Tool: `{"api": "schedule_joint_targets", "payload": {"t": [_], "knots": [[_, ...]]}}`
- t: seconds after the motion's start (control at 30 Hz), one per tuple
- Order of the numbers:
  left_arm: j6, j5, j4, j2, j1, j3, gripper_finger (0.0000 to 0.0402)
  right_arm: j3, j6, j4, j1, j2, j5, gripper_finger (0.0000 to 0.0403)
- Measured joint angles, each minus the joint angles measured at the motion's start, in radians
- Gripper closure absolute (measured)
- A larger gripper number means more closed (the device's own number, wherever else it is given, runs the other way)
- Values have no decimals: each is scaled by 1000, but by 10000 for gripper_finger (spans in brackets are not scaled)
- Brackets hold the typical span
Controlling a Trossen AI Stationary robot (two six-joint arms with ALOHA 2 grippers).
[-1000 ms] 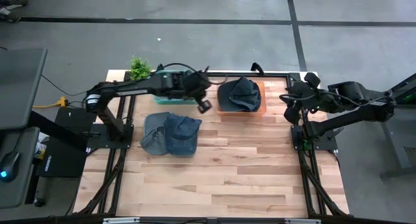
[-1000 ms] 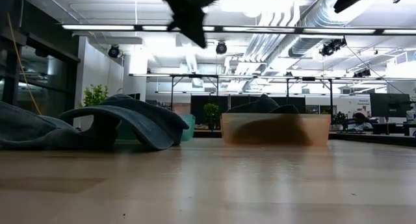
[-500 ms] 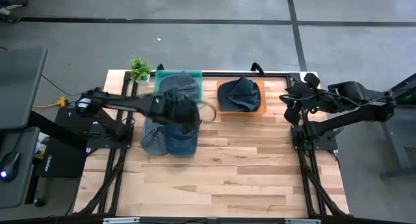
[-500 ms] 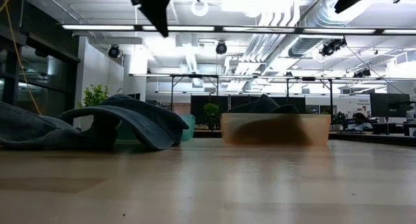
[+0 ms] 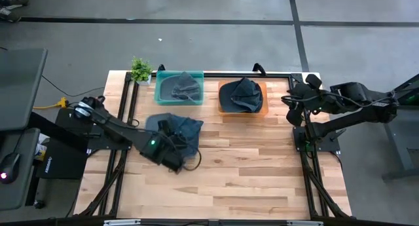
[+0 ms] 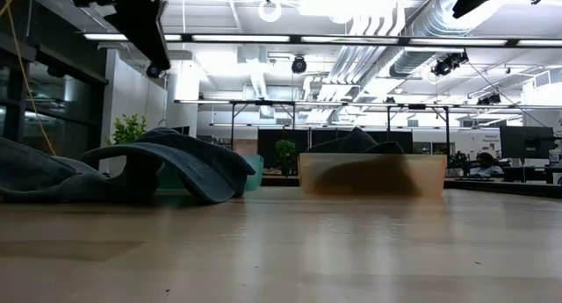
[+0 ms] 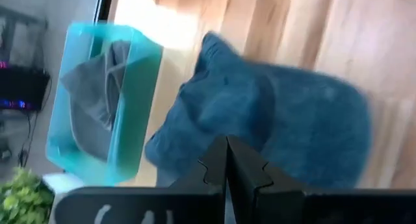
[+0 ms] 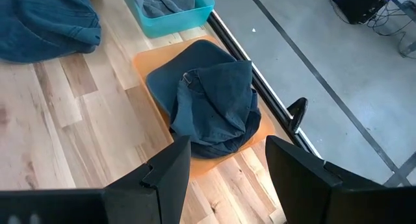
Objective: Pick & Place hat
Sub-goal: Put the blue cap into the orange bin
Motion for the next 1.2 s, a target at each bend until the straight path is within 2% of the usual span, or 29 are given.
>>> {"api": "schedule_joint_targets", "payload": {"t": [0.17, 0.4, 0.63, 0.73, 1.03, 1.2], "knots": [[-24, -34, 27, 5, -69, -1, 401, 0, 0, 0, 0, 0, -3, 208], [-41, 11, 129, 36, -156, 0, 401, 0, 0, 0, 0, 0, -9, 208], [-41, -65, 132, 141, -239, 0, 401, 0, 0, 0, 0, 0, -9, 208], [-41, -78, 138, 199, -245, 0, 401, 0, 0, 0, 0, 0, -9, 208], [-40, -6, 136, 311, -236, 0, 397, 0, 0, 0, 0, 0, -9, 208], [-34, -9, 138, 313, -236, 0, 357, 0, 0, 0, 0, 0, -8, 208]]}}
